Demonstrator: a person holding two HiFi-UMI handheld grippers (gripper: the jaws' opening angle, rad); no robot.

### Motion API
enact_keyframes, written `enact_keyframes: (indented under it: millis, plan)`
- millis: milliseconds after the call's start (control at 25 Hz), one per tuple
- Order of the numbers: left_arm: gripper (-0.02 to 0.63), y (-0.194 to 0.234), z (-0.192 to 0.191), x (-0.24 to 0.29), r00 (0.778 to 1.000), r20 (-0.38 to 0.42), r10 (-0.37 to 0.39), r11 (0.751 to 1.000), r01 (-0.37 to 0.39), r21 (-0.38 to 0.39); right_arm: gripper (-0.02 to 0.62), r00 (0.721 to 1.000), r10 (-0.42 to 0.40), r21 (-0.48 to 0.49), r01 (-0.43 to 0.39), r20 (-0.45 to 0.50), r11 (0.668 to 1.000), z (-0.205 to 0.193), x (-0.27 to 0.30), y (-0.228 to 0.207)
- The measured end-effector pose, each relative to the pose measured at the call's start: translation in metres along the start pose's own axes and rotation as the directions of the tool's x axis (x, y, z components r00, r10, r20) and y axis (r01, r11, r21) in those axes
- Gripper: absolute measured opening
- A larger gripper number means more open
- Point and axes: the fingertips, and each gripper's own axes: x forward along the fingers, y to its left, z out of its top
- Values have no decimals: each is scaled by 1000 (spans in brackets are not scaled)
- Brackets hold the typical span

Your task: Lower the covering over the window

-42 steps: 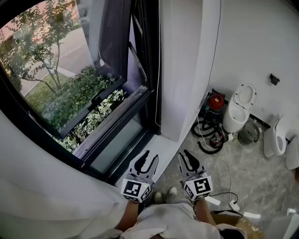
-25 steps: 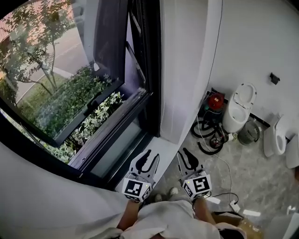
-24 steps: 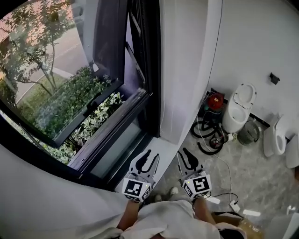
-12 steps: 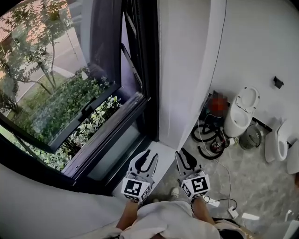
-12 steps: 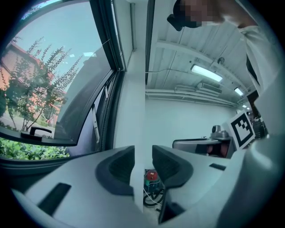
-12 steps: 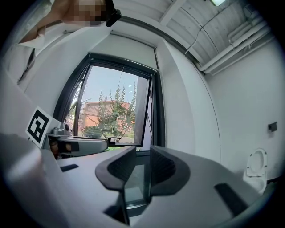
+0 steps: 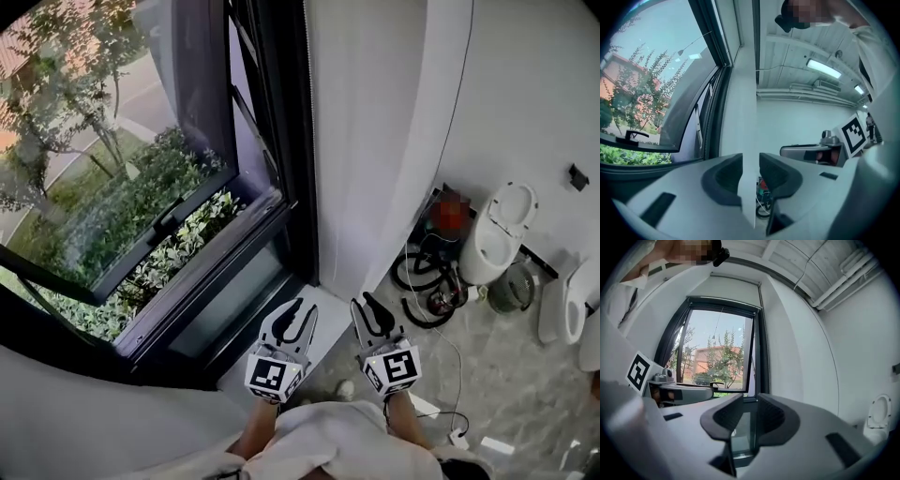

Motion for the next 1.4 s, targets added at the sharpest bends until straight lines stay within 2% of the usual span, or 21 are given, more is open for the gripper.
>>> enact_keyframes:
  millis: [400,720,1080,1400]
  plan:
    - [112,-9,1,49,995,-7,103,994,-103,30,84,993,117,5,-117,22,993,5,27,-43]
    - [109,-4,5,73,989,-6,150,987,-149,62,83,988,153,17,-153,31,988,6,45,-65]
    - [109,17,6,100,986,14,165,984,-165,63,84,984,174,3,-174,31,985,6,77,-74]
    - [109,53,7,133,986,42,159,985,-161,60,84,985,173,-10,-173,22,985,4,124,-81]
